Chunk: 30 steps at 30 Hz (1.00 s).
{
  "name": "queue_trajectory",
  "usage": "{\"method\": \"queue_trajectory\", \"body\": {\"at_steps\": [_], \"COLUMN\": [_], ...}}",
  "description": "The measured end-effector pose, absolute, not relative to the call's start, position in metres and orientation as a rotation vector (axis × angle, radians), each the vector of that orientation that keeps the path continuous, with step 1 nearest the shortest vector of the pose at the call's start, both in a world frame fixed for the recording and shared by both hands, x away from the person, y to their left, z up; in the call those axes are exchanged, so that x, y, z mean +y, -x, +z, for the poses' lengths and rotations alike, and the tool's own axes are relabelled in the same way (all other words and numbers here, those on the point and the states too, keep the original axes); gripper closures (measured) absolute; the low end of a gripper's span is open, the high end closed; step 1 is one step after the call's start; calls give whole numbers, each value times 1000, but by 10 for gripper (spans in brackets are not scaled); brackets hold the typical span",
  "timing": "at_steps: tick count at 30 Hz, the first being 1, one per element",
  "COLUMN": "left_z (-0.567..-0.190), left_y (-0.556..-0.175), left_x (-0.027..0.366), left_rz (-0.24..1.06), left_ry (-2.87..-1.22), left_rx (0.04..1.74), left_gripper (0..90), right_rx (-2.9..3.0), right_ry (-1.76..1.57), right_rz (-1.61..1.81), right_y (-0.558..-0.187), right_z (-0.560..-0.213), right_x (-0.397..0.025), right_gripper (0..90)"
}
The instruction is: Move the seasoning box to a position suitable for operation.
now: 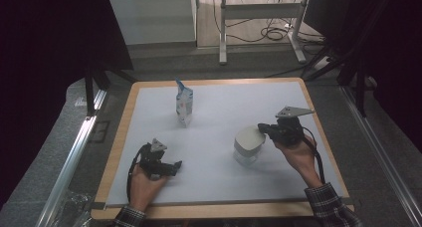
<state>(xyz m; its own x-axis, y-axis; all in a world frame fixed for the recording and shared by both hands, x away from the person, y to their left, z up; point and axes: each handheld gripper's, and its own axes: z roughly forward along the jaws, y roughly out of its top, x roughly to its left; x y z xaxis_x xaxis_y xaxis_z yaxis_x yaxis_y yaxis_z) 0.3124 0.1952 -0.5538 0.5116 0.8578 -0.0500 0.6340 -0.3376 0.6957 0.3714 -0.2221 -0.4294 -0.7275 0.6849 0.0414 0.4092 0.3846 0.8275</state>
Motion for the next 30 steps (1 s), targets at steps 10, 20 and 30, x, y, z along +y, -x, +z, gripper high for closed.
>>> {"method": "queue_trajectory", "body": {"at_steps": [10,20,30], "left_z": [-554,-554,-554], "left_y": [-312,-312,-312], "left_x": [195,195,195], "left_rz": [430,430,431], "left_ry": [-2086,-2086,-2086], "left_rx": [1213,1213,1213], "left_gripper": [11,11,11], "right_rx": [2336,2333,2324], "right_ry": [-960,-969,-958], "right_rz": [1286,1296,1275], "right_y": [-371,-372,-372], "right_z": [-431,-431,-431], "right_x": [-223,-225,-224], "right_gripper": [897,897,898]}}
